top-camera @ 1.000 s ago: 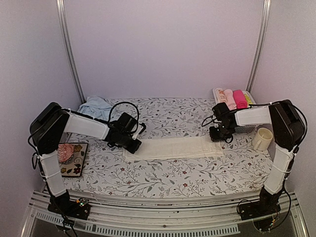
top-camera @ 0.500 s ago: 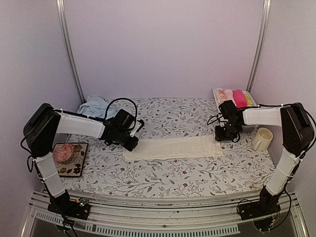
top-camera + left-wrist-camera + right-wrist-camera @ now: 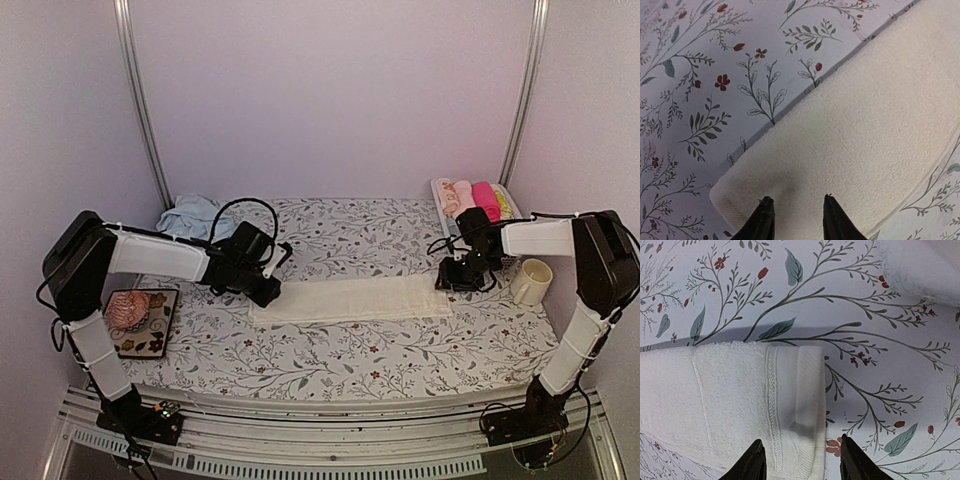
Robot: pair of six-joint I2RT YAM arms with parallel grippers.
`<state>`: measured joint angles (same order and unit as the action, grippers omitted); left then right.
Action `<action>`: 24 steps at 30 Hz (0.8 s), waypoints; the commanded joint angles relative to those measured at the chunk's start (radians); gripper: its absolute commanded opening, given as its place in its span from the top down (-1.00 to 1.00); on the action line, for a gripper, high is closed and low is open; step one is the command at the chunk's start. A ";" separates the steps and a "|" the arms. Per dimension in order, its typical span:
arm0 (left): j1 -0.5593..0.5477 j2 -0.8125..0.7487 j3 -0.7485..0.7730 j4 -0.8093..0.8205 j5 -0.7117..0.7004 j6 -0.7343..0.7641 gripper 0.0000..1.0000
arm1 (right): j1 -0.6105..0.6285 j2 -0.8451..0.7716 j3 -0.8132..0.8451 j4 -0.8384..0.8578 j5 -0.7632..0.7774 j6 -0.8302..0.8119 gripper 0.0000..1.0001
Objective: Roll the towels
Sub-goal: Smooth out the towel at the center of the board.
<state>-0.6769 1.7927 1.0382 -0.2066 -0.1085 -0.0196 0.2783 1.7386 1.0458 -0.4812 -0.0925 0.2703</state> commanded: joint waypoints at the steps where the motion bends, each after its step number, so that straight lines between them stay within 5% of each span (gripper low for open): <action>1: -0.019 -0.027 -0.013 0.010 0.006 0.002 0.31 | -0.008 0.031 -0.017 0.024 -0.066 0.020 -0.03; 24: -0.022 -0.064 -0.027 0.040 -0.007 -0.007 0.27 | -0.010 0.009 -0.146 0.076 -0.093 0.101 -0.05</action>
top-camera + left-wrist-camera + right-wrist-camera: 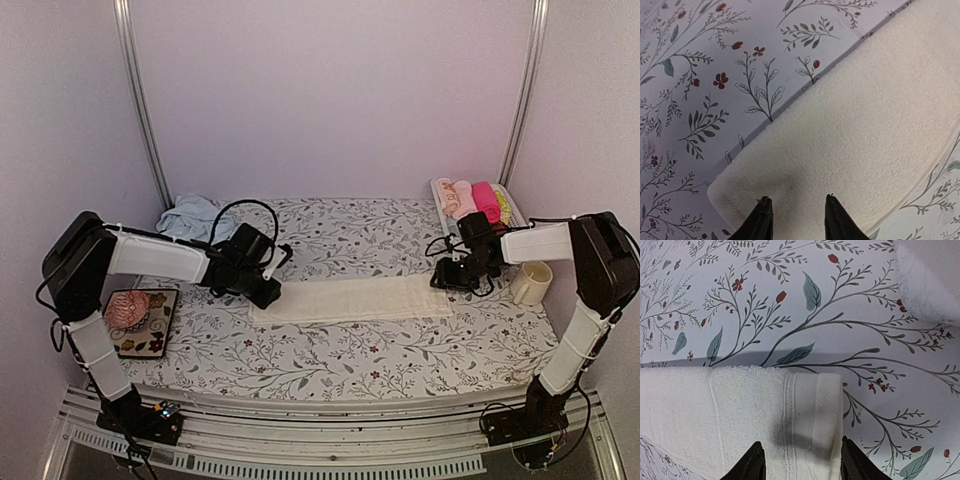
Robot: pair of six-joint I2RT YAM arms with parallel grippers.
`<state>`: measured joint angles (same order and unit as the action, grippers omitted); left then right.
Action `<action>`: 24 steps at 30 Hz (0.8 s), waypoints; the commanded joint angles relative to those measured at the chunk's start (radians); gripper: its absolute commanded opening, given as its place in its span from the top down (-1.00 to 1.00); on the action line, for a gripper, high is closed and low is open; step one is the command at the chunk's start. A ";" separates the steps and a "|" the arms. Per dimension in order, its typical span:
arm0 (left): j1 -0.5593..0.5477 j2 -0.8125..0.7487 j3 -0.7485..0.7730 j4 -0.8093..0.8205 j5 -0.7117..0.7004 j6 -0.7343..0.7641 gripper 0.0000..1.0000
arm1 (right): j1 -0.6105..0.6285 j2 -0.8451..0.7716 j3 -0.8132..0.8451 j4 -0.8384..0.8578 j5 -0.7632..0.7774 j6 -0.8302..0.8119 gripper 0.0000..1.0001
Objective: Roll the towels
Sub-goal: Smooth out the towel at the center of the board, then pick up the towel from the center of the board.
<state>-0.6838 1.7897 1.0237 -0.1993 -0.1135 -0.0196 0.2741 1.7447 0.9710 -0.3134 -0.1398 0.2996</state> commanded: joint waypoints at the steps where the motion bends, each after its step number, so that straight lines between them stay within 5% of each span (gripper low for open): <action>1: -0.016 -0.068 -0.019 0.041 -0.002 -0.009 0.26 | -0.004 -0.009 -0.079 -0.080 -0.053 0.081 -0.05; 12: -0.016 -0.024 -0.052 0.075 0.011 -0.016 0.27 | 0.074 -0.156 0.001 -0.084 0.059 -0.021 -0.10; 24: -0.040 0.045 -0.024 0.059 0.011 -0.011 0.29 | 0.075 -0.214 -0.146 -0.029 0.060 0.220 -0.11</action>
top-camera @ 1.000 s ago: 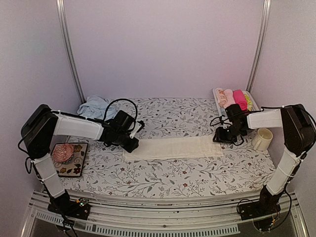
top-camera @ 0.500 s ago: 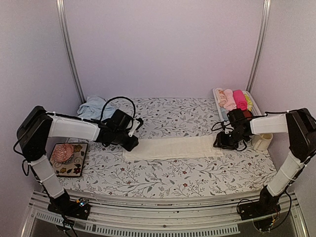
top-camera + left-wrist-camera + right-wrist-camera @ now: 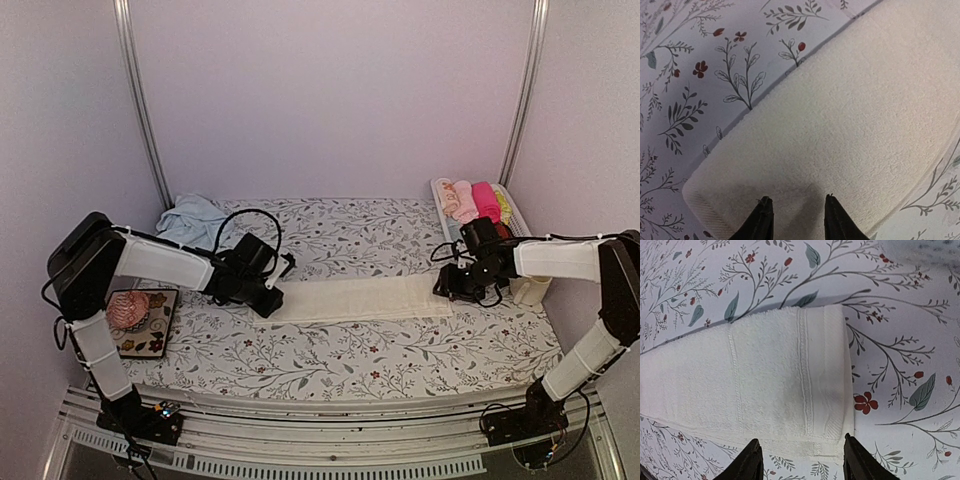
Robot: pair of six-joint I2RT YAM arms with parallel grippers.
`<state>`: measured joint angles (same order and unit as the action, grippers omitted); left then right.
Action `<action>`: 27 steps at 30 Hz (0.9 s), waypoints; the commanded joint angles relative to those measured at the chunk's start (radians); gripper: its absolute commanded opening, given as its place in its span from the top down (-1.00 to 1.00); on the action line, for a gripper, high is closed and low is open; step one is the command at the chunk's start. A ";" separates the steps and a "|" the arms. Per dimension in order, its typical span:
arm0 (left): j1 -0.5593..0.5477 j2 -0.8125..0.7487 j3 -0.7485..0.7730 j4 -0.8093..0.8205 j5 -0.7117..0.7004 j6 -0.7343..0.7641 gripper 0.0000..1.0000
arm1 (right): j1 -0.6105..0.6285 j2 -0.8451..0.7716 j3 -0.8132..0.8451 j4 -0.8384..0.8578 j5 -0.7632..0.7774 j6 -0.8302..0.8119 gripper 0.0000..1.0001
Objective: Roll the towels
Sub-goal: Pick up the towel from the center of the board.
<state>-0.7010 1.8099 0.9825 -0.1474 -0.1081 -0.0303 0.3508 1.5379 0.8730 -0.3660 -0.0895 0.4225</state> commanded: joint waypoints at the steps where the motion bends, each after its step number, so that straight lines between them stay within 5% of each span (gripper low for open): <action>1: -0.027 0.028 0.016 0.005 0.004 0.002 0.30 | -0.002 0.000 -0.059 0.030 0.004 0.108 -0.11; 27: -0.034 0.053 0.022 -0.082 -0.037 0.047 0.39 | -0.042 0.151 -0.093 0.170 -0.004 0.173 -0.02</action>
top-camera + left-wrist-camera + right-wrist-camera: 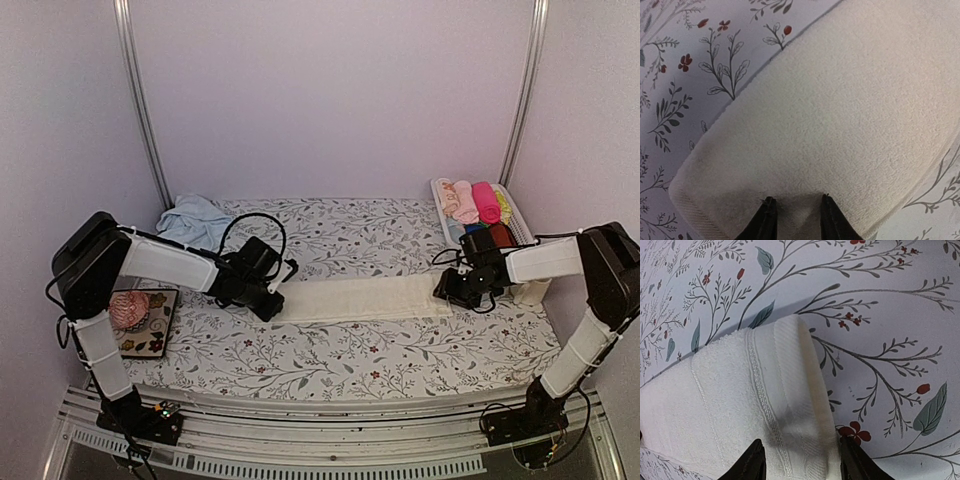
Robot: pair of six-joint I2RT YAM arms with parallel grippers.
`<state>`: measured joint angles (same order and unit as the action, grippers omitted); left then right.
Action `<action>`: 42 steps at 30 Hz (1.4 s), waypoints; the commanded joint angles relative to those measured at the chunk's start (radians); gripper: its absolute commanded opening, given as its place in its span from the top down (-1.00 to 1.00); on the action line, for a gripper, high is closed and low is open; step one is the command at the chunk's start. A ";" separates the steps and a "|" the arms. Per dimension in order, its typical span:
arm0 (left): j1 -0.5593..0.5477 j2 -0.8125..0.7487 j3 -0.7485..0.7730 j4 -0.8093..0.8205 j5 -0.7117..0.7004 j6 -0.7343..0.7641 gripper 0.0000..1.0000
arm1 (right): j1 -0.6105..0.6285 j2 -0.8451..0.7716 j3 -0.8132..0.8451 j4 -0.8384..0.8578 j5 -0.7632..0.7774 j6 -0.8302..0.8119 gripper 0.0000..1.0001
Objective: Roll the towels
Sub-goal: Pick up the towel from the center of the board, then fold the towel at the center of the board.
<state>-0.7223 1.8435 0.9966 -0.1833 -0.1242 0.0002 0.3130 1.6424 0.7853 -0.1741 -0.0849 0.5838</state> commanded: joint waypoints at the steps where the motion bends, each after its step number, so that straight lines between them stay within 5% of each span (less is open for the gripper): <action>1: -0.011 0.017 0.007 -0.049 -0.025 0.020 0.39 | -0.004 0.049 -0.005 -0.024 -0.005 0.013 0.00; 10: -0.012 -0.005 0.010 -0.058 -0.043 0.026 0.40 | -0.006 0.060 0.001 -0.053 0.020 0.019 0.37; 16: -0.012 -0.035 0.002 -0.060 -0.041 0.013 0.39 | -0.005 0.057 -0.002 -0.057 0.033 0.017 0.94; 24: -0.011 -0.160 0.067 -0.136 -0.061 0.035 0.28 | -0.005 -0.138 0.005 -0.183 0.121 0.005 0.96; 29: -0.006 -0.249 0.065 -0.163 -0.037 -0.012 -0.06 | -0.004 -0.266 0.065 -0.356 0.197 -0.043 0.97; 33: -0.007 -0.252 0.024 -0.076 -0.079 -0.031 -0.26 | 0.019 -0.340 0.033 -0.330 0.132 -0.145 0.97; 42: -0.010 -0.273 0.061 -0.153 -0.107 -0.015 -0.31 | 0.170 -0.323 0.144 -0.254 0.021 -0.185 0.96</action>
<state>-0.7254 1.5951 1.0519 -0.3092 -0.2001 -0.0322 0.4221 1.2881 0.8375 -0.4782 0.0021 0.4213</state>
